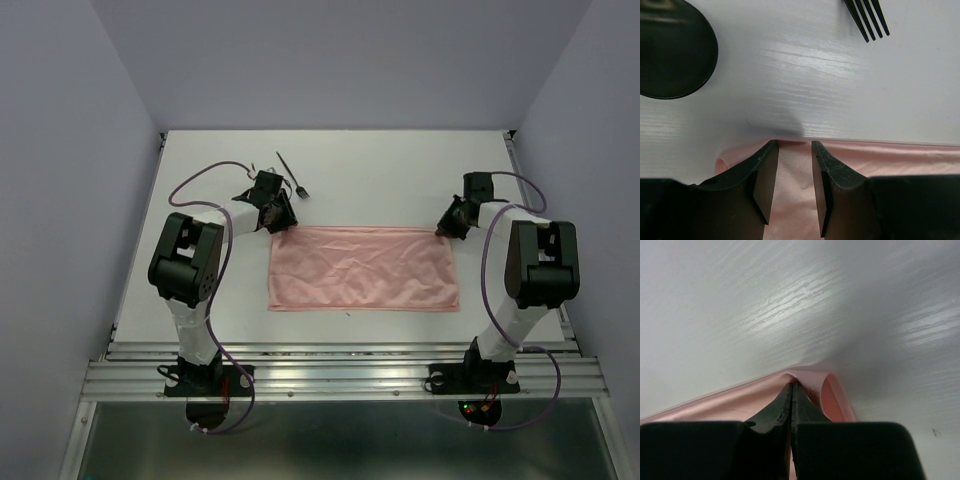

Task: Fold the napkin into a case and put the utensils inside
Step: Smooth out the rectangle-folded napkin at the center of the board.

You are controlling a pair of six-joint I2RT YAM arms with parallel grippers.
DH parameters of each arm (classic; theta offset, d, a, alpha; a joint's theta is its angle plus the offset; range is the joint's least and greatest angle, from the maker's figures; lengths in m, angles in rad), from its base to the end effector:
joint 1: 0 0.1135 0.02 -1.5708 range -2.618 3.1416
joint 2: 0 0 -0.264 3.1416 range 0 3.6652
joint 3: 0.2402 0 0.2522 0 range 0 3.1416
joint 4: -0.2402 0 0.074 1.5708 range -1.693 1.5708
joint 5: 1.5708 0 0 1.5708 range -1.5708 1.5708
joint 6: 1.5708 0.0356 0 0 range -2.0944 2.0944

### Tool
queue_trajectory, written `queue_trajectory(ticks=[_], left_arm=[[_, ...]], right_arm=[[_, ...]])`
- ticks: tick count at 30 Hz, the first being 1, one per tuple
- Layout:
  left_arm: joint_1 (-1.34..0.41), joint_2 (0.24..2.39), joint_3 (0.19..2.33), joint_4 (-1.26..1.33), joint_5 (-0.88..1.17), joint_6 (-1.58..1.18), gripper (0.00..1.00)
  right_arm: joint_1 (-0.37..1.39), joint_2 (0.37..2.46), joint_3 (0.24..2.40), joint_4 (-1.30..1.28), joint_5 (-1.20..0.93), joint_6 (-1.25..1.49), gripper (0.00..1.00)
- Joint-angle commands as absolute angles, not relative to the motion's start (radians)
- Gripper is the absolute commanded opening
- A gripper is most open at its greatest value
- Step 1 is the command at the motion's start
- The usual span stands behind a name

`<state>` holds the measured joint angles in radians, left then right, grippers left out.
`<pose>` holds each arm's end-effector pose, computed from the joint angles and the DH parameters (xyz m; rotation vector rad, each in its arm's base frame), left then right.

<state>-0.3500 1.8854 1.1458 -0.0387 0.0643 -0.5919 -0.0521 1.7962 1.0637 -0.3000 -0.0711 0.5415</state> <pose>0.3760 -0.1397 0.1669 -0.2587 2.3975 -0.5268 0.3570 -0.0161 0.1576 0.7427 2.5165 0.2659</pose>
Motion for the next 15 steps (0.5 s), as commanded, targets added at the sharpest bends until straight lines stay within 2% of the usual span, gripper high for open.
queue_trajectory(ticks=[1, 15], left_arm=[[-0.328, 1.873, 1.127, -0.184, -0.083, -0.58, 0.45], [-0.328, 1.891, 1.134, -0.218, -0.153, -0.617, 0.45]], right_arm=[[-0.074, 1.775, 1.028, -0.354, 0.08, 0.502, 0.01], [-0.074, 1.692, 1.014, -0.377, 0.146, 0.508, 0.01]])
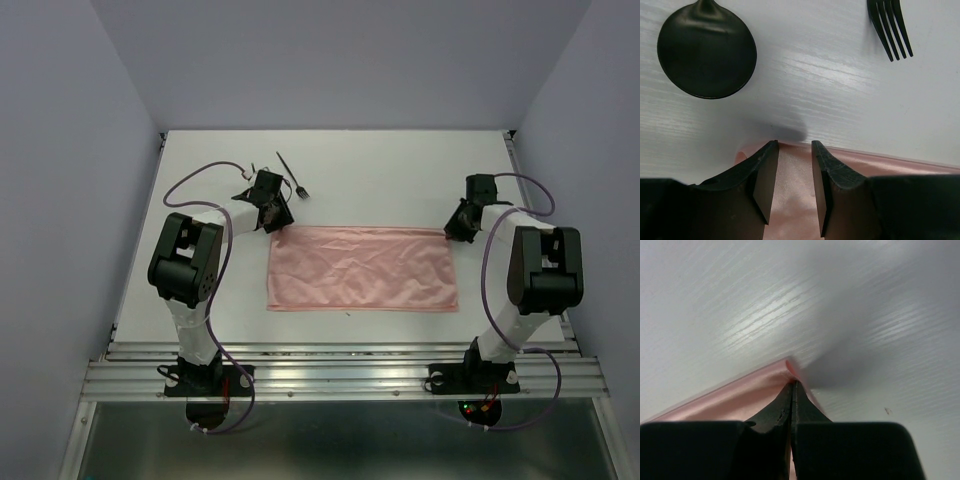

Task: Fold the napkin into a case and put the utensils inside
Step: Smooth out the rectangle-folded napkin at the center of the board, then pick up the rectangle-folded napkin from the center of the board.

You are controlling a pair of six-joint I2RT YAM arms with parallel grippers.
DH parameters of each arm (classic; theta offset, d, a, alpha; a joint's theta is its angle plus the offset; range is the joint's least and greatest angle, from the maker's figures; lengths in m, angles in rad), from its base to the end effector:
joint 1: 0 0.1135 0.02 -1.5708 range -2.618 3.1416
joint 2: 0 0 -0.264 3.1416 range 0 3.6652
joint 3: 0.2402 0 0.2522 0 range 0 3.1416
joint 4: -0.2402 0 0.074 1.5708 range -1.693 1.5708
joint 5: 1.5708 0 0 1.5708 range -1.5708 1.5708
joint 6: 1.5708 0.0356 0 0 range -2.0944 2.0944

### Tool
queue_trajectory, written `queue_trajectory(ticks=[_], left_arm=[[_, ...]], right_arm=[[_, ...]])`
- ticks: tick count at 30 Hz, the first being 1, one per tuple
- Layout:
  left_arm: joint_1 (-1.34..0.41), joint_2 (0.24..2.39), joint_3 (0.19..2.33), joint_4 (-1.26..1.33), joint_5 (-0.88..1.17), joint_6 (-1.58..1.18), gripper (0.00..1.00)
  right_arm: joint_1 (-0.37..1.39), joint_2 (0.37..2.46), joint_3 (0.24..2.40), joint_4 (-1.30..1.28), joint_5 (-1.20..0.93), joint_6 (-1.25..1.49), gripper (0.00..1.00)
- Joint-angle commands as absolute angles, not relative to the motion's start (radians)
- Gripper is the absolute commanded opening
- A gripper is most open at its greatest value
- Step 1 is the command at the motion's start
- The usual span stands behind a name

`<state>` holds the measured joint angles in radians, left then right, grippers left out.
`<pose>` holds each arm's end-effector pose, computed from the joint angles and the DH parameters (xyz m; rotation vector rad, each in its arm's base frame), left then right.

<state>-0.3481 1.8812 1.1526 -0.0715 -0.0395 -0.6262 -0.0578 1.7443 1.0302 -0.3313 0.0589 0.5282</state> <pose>0.3762 -0.1350 0.1679 -0.3532 2.3848 -0.4157 0.3442 -0.0220 0.1637 0.7754 2.4984 0.0890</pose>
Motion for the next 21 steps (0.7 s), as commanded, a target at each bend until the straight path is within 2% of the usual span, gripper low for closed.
queue_trajectory(ticks=[1, 5, 8, 10, 12, 15, 19, 21], left_arm=[[-0.328, 1.89, 1.134, -0.221, -0.158, -0.618, 0.45], [-0.33, 1.888, 1.129, -0.212, -0.141, -0.623, 0.45], [-0.336, 1.894, 1.134, -0.209, -0.137, -0.624, 0.45], [-0.342, 1.898, 1.141, -0.209, -0.135, -0.624, 0.46], [-0.347, 1.898, 1.144, -0.209, -0.132, -0.624, 0.46], [-0.353, 1.902, 1.16, -0.212, -0.13, -0.621, 0.46], [-0.354, 1.91, 1.175, -0.224, -0.13, -0.614, 0.46], [-0.354, 1.914, 1.184, -0.227, -0.133, -0.611, 0.46]], right_arm=[[-0.074, 1.686, 1.014, -0.38, 0.159, 0.506, 0.01], [-0.074, 1.634, 1.02, -0.411, 0.157, 0.503, 0.02], [-0.074, 1.588, 1.011, -0.44, 0.144, 0.5, 0.15], [-0.074, 1.563, 0.985, -0.463, 0.108, 0.491, 0.31], [-0.074, 1.551, 0.954, -0.471, 0.066, 0.483, 0.38], [-0.074, 1.523, 0.882, -0.459, -0.015, 0.483, 0.56], [-0.074, 1.526, 0.827, -0.456, -0.075, 0.459, 0.66], [-0.074, 1.558, 0.828, -0.472, -0.089, 0.453, 0.65]])
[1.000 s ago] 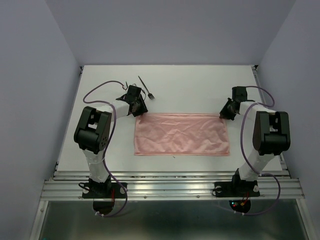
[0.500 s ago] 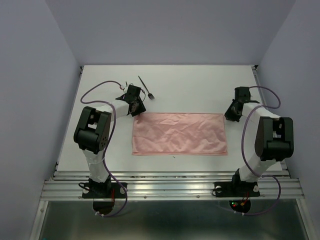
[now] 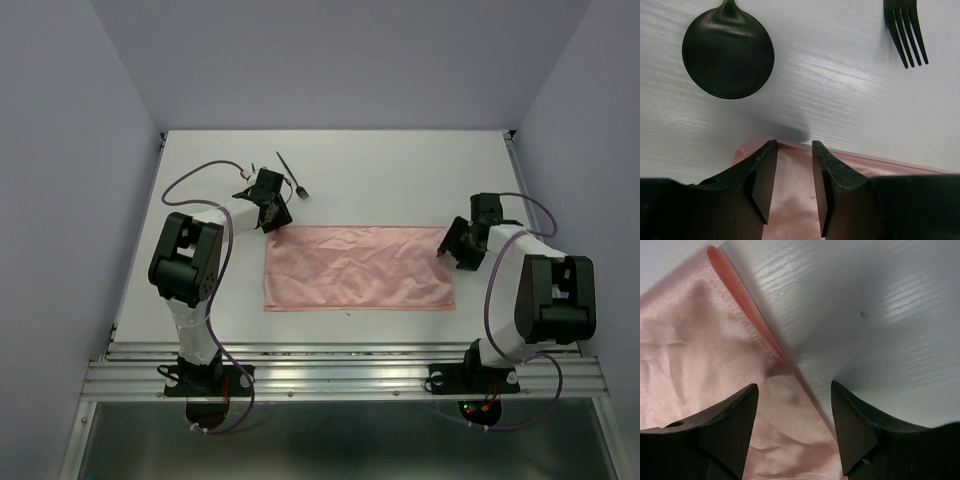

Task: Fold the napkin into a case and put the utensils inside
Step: Pick up the rectangle-folded napkin from the center of the board.

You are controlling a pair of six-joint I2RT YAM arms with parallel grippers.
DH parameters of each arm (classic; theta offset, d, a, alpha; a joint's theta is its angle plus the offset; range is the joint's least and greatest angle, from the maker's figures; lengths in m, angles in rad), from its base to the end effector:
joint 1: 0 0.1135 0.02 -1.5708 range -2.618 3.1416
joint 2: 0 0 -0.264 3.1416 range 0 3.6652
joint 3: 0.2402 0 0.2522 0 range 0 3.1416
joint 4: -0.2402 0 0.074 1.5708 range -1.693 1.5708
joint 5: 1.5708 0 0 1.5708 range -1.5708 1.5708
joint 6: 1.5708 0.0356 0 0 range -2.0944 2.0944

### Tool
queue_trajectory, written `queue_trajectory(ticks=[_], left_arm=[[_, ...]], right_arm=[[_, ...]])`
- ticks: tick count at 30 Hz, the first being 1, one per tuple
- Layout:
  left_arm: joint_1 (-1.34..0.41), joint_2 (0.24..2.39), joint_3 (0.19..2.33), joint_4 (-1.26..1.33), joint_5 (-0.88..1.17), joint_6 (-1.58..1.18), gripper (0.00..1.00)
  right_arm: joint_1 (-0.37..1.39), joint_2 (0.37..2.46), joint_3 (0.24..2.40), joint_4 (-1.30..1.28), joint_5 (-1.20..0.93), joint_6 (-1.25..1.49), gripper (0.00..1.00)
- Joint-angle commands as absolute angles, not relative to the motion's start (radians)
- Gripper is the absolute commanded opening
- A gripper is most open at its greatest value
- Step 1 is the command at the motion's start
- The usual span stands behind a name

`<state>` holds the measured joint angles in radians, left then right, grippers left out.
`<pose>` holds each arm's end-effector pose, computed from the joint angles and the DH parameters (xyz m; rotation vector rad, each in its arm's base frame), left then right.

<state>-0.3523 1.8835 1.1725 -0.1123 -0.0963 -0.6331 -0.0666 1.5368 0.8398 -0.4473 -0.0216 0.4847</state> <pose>0.3770 -0.1349 0.1700 -0.3835 2.3872 -0.3458 0.2821 -0.0180 0.1663 0.7355 2.6237 0.1512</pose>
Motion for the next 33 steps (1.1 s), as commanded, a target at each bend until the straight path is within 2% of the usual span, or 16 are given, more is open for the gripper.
queue_trajectory(ticks=[1, 3, 4, 8, 11, 17, 18, 21, 22, 23, 27, 33], left_arm=[[-0.354, 1.916, 1.186, -0.23, -0.133, -0.609, 0.46], [-0.354, 1.917, 1.19, -0.232, -0.133, -0.609, 0.46], [-0.354, 1.921, 1.193, -0.233, -0.132, -0.609, 0.46], [-0.354, 1.925, 1.2, -0.236, -0.127, -0.604, 0.46], [-0.354, 1.928, 1.204, -0.241, -0.132, -0.6, 0.46], [-0.354, 1.933, 1.206, -0.241, -0.124, -0.598, 0.46], [-0.354, 1.931, 1.206, -0.241, -0.124, -0.598, 0.46], [-0.354, 1.93, 1.204, -0.241, -0.126, -0.597, 0.46], [-0.354, 1.927, 1.203, -0.241, -0.126, -0.597, 0.46], [-0.354, 1.927, 1.203, -0.239, -0.126, -0.595, 0.46], [-0.354, 1.914, 1.2, -0.239, -0.117, -0.591, 0.46], [-0.354, 1.849, 1.201, -0.256, -0.1, -0.578, 0.46]], right_arm=[[-0.065, 1.568, 0.83, -0.472, -0.094, 0.453, 0.65], [-0.049, 1.589, 0.831, -0.466, -0.098, 0.449, 0.62], [-0.04, 1.614, 0.844, -0.477, -0.089, 0.446, 0.55], [0.015, 1.655, 0.861, -0.495, -0.019, 0.448, 0.4], [0.069, 1.675, 0.874, -0.517, 0.101, 0.454, 0.37], [0.091, 1.701, 0.881, -0.535, 0.162, 0.465, 0.35], [0.091, 1.706, 0.881, -0.535, 0.169, 0.466, 0.28], [0.091, 1.71, 0.88, -0.534, 0.187, 0.471, 0.14], [0.091, 1.713, 0.881, -0.532, 0.19, 0.471, 0.05], [0.091, 1.716, 0.881, -0.529, 0.192, 0.471, 0.01], [0.091, 1.7, 0.876, -0.519, 0.227, 0.491, 0.01], [0.091, 1.569, 0.876, -0.509, 0.291, 0.503, 0.01]])
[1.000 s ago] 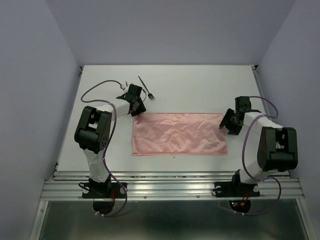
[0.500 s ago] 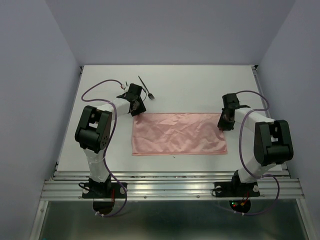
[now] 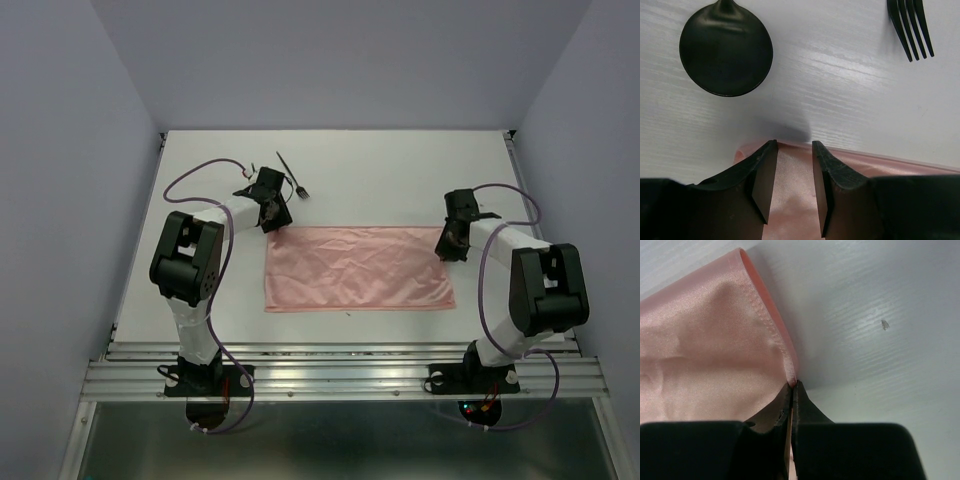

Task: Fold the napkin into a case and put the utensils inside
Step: Pick up the rectangle-folded napkin from the center of the board.

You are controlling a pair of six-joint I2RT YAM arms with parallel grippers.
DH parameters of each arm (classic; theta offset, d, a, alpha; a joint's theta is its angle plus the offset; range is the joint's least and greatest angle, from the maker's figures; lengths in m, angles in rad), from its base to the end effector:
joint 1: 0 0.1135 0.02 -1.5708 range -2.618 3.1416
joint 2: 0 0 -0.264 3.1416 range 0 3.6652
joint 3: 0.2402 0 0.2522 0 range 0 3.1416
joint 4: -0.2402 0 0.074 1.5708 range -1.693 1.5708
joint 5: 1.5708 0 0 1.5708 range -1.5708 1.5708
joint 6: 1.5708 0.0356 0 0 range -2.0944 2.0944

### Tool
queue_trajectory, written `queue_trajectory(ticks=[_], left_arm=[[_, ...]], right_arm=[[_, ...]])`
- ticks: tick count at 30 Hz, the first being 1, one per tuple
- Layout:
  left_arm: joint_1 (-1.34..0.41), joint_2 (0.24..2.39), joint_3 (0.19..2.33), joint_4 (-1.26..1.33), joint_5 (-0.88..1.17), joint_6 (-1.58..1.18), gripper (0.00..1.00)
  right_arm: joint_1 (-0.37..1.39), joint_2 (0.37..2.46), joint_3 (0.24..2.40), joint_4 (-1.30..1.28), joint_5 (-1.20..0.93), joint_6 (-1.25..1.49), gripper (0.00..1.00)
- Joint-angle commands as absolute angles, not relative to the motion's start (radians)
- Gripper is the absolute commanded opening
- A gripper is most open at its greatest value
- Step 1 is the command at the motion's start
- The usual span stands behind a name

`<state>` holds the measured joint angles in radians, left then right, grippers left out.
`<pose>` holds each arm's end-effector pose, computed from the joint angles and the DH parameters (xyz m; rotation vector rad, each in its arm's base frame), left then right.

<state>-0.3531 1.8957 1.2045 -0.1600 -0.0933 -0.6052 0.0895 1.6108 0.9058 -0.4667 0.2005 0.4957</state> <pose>0.3796 -0.1364 0.1715 -0.3496 2.4180 -0.3224 0.2978 0.0196 0.1639 0.5987 2.6347 -0.1026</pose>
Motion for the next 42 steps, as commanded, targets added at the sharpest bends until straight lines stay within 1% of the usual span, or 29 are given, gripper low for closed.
queue_trajectory(ticks=[1, 6, 15, 27, 32, 37, 42], left_arm=[[-0.354, 1.838, 1.201, -0.264, -0.1, -0.577, 0.47], [-0.354, 1.772, 1.2, -0.298, -0.11, -0.569, 0.48], [-0.344, 1.669, 1.137, -0.337, -0.149, -0.575, 0.51], [-0.336, 1.672, 1.014, -0.327, -0.135, -0.615, 0.51], [-0.337, 1.654, 0.976, -0.324, -0.137, -0.62, 0.51], [-0.337, 1.655, 0.954, -0.316, -0.135, -0.621, 0.51], [-0.337, 1.654, 0.934, -0.307, -0.13, -0.623, 0.51]], right_arm=[[0.091, 1.554, 0.885, -0.511, 0.29, 0.494, 0.01], [0.091, 1.499, 0.914, -0.554, 0.302, 0.477, 0.01], [0.091, 1.448, 0.943, -0.58, 0.288, 0.471, 0.01], [0.091, 1.479, 0.923, -0.58, 0.314, 0.48, 0.01], [0.1, 1.431, 0.91, -0.551, 0.206, 0.468, 0.01], [0.109, 1.457, 0.908, -0.558, 0.229, 0.48, 0.01], [0.15, 1.444, 0.9, -0.538, 0.181, 0.495, 0.01]])
